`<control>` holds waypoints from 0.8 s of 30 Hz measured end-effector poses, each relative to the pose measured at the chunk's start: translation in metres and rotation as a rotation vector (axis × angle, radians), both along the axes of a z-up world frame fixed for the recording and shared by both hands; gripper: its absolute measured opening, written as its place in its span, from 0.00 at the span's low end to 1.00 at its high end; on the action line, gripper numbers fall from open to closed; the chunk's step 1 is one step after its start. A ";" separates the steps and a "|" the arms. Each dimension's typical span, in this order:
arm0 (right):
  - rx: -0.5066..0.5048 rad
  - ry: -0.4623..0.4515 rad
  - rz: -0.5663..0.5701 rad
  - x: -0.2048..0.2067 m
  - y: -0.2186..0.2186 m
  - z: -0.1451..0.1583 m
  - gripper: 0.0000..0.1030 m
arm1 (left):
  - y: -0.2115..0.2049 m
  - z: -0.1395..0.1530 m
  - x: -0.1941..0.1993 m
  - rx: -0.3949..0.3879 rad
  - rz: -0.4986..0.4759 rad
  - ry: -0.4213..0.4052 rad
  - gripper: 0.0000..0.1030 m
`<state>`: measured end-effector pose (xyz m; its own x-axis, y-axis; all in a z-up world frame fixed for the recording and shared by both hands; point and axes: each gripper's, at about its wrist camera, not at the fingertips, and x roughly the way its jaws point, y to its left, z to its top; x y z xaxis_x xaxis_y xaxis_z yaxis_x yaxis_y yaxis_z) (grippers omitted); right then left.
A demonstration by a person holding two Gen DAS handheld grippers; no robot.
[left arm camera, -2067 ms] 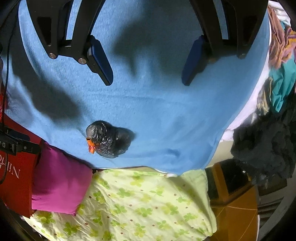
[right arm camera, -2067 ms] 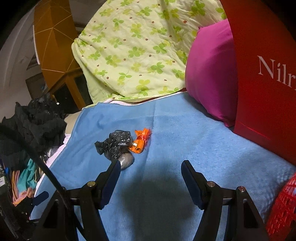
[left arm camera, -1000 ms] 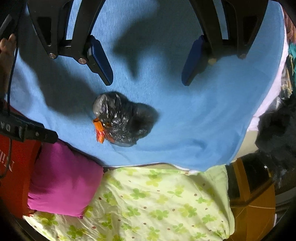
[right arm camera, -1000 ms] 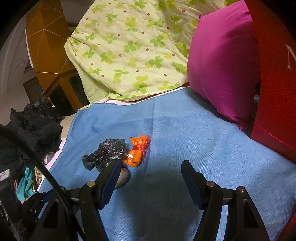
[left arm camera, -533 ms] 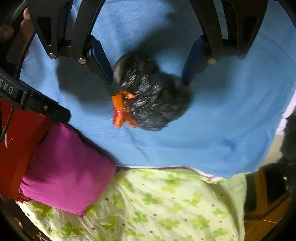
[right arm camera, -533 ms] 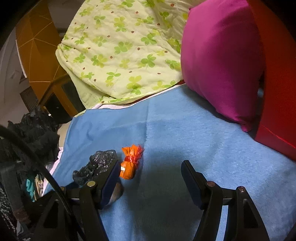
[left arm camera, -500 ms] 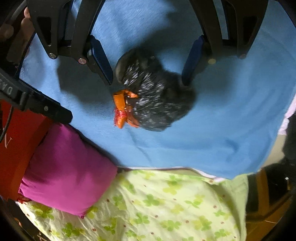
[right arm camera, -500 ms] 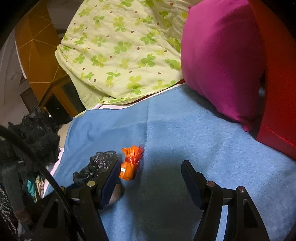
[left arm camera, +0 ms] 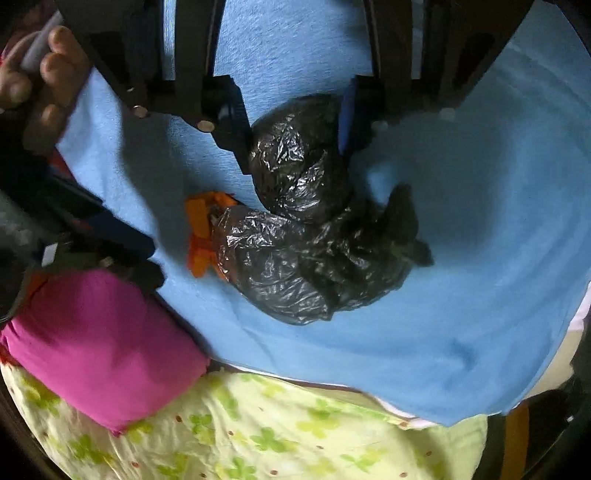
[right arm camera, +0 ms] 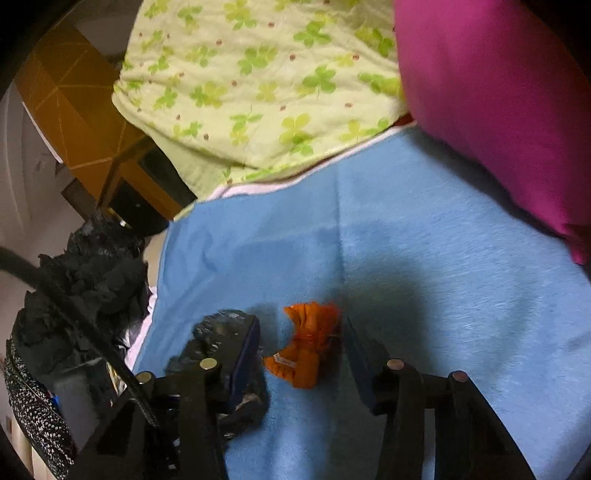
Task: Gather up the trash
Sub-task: 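Grasp the black bag body with the left tool while the right tool grasps its orange tie, then lift the black bag with the left tool and the orange tie with the right tool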
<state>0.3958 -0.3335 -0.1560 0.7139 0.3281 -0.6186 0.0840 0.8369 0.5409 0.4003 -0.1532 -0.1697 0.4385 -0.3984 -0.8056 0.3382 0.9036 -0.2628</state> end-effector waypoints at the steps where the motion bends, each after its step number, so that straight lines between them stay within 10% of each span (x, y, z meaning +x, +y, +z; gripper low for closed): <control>1: -0.006 0.014 -0.001 0.002 0.002 -0.002 0.49 | 0.003 0.002 -0.001 -0.002 0.004 -0.005 0.40; 16: -0.117 0.058 -0.006 0.014 0.023 -0.031 0.48 | 0.029 0.018 -0.018 0.157 0.074 -0.059 0.40; 24: -0.145 0.039 0.027 0.010 0.033 -0.027 0.24 | 0.027 0.021 -0.022 0.184 0.072 -0.081 0.40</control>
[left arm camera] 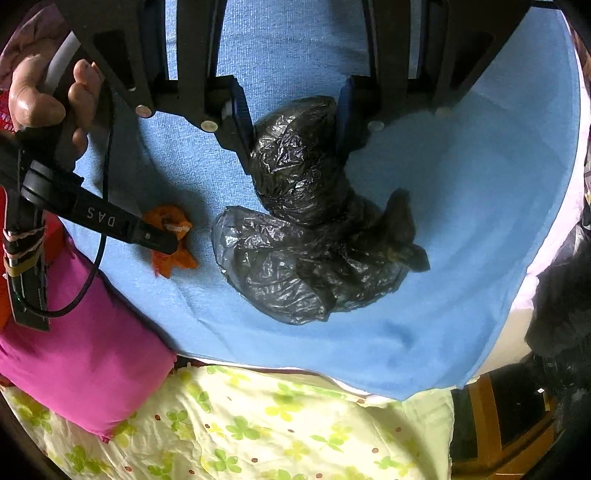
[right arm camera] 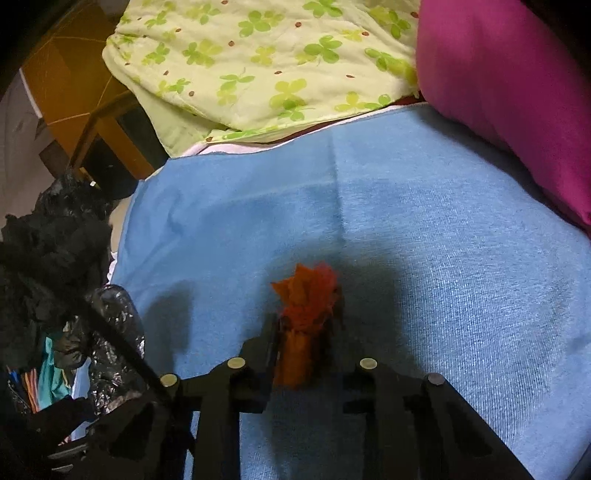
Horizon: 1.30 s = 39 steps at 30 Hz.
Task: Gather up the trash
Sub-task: 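Lift the black bag with the left tool and the orange tie with the right tool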
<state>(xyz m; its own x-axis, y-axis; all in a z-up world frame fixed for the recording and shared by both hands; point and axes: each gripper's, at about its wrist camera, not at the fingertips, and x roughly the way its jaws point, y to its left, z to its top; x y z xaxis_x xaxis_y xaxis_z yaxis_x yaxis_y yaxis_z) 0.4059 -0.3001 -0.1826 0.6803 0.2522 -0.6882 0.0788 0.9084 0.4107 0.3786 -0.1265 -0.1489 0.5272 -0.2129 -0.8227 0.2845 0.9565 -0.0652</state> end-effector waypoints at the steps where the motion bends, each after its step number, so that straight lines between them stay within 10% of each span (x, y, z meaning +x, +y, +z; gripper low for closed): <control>1: 0.003 -0.001 0.009 0.000 0.002 0.001 0.24 | -0.001 0.000 -0.001 0.002 0.003 -0.004 0.40; 39: -0.038 -0.265 0.037 -0.216 0.024 0.082 0.23 | 0.008 0.085 -0.113 0.092 -0.070 -0.249 0.40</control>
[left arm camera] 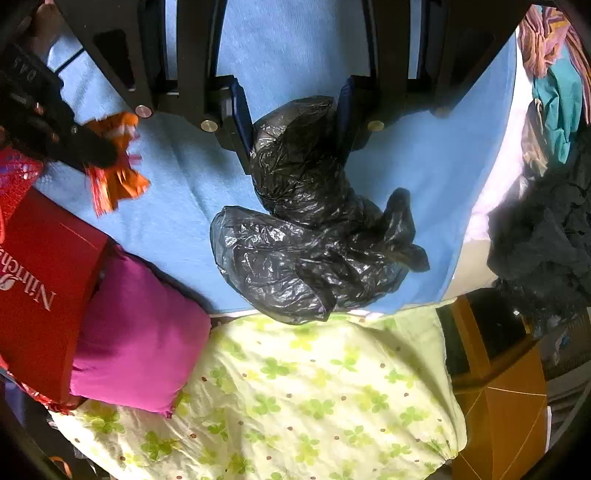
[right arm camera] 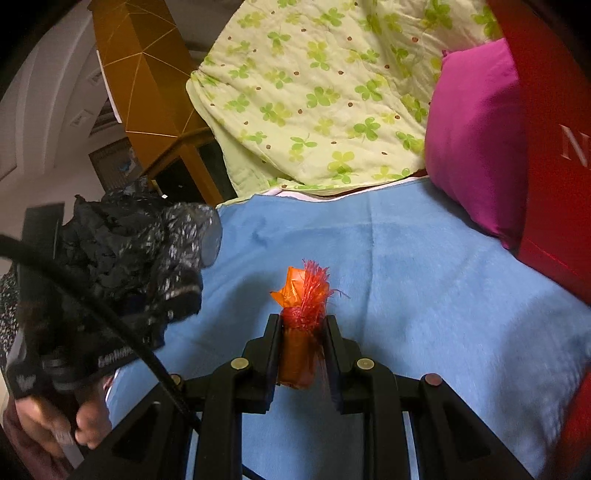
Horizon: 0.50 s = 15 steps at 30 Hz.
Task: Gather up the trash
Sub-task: 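Lift the black bag with the left tool and the orange tie with the right tool, then carry the black bag and orange tie toward the red basket with both tools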
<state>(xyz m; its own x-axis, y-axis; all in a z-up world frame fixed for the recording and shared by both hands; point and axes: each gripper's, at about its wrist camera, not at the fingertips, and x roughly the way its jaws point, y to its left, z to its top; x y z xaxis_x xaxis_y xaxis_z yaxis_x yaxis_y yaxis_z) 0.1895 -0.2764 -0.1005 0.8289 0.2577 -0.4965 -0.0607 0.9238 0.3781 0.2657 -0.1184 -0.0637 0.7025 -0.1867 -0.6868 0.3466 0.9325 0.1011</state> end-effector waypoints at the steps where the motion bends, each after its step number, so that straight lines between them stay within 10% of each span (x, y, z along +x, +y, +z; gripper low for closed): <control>1: -0.005 0.001 -0.004 -0.009 -0.001 -0.002 0.23 | 0.001 0.000 -0.006 -0.004 -0.002 0.001 0.40; 15: 0.001 0.030 -0.023 -0.088 -0.011 -0.008 0.23 | 0.007 -0.007 -0.086 -0.053 0.001 0.023 0.40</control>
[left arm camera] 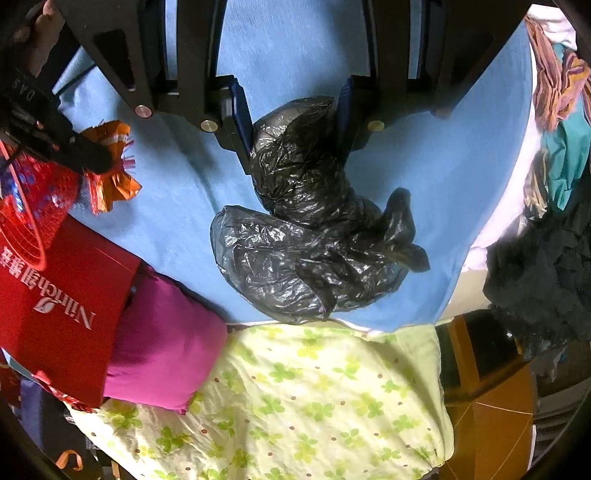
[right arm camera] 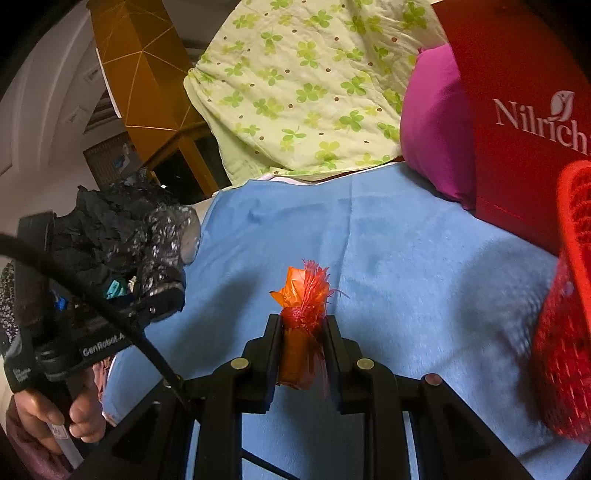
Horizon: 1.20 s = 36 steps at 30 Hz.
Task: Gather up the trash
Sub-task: 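Carry the black bag and orange tie toward the red basket with both tools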
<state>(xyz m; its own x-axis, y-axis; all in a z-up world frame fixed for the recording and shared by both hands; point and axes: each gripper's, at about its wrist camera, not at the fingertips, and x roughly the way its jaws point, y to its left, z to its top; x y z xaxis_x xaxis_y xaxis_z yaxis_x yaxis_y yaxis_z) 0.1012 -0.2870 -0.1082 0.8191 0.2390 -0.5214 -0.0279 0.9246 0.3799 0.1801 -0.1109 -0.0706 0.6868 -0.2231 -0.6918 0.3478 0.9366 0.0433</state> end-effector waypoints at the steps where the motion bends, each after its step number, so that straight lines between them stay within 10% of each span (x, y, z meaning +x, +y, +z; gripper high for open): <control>1: 0.002 0.002 -0.001 -0.004 0.000 0.001 0.23 | 0.000 0.002 -0.005 0.003 -0.003 -0.007 0.40; 36: -0.064 -0.313 0.003 -0.143 0.030 0.143 0.23 | 0.032 0.132 -0.157 -0.049 -0.045 -0.338 0.41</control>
<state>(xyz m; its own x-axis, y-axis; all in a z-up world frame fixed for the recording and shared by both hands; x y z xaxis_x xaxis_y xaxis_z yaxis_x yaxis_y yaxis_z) -0.0413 -0.2568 0.0349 0.9415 0.2170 -0.2577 -0.1376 0.9459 0.2938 0.0232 -0.0791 0.0609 0.8644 -0.2851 -0.4141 0.3619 0.9246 0.1189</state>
